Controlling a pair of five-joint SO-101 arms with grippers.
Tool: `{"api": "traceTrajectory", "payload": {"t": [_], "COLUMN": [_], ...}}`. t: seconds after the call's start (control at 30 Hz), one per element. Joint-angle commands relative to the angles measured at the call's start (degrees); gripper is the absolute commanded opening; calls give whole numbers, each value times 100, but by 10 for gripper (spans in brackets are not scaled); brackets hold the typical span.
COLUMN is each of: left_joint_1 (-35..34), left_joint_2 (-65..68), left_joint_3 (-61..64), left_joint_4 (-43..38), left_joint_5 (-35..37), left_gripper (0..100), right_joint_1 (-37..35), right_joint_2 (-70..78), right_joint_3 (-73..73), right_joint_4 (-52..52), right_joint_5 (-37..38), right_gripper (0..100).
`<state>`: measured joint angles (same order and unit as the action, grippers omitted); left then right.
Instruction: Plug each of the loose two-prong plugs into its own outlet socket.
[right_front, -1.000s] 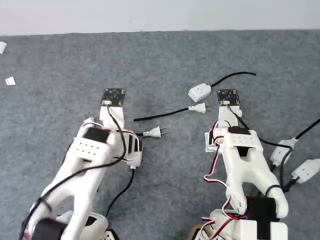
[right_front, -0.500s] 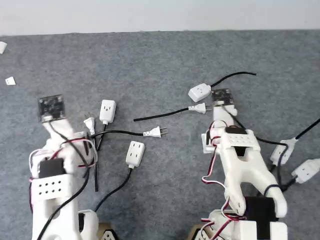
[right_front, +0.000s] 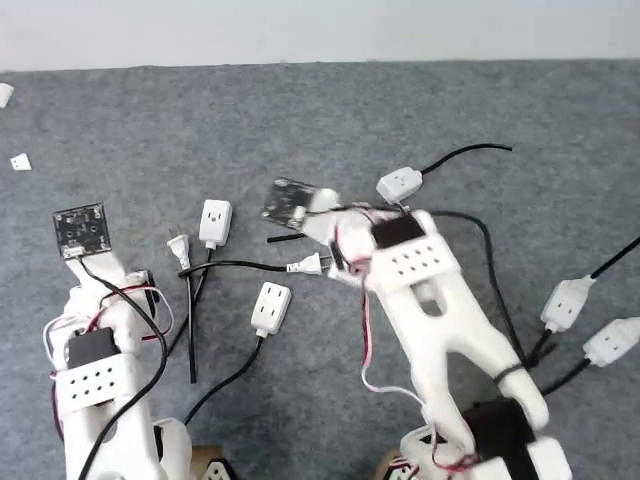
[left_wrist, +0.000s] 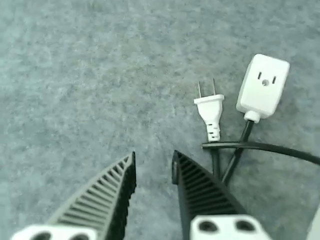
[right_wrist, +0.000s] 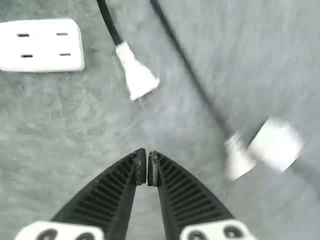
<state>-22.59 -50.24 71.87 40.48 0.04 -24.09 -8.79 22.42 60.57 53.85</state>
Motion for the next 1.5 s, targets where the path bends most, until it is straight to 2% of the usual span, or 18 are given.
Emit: {"api": "traceTrajectory", "payload": {"t": [0.0,0.17,0.3,0.47,0.7,0.93,1.47], "left_joint_1": [-18,79,70,44,44,44,62], "left_joint_2": [-105,-105,-105,-105,-105,-105,-105], "left_joint_3": [40,57,75,84,84,84,136], "left_joint_4": [-677,-747,-747,-747,-747,-747,-756], "left_joint_5": [-141,-141,-141,-141,-167,-167,-176], "left_gripper": [106,175,225,226,226,227,227], "right_joint_1": [-207,-532,-637,-655,-848,-1007,-1182], "right_joint_2": [892,2598,3662,4365,4295,4136,4690], "right_joint_3": [-1451,-3367,-4290,-4818,-4914,-4835,-4791], "right_joint_4": [479,1464,1569,1604,1789,2167,2088], "right_joint_5": [870,1055,1037,1037,677,519,343], "right_gripper": [27,123,90,88,152,114,119]}}
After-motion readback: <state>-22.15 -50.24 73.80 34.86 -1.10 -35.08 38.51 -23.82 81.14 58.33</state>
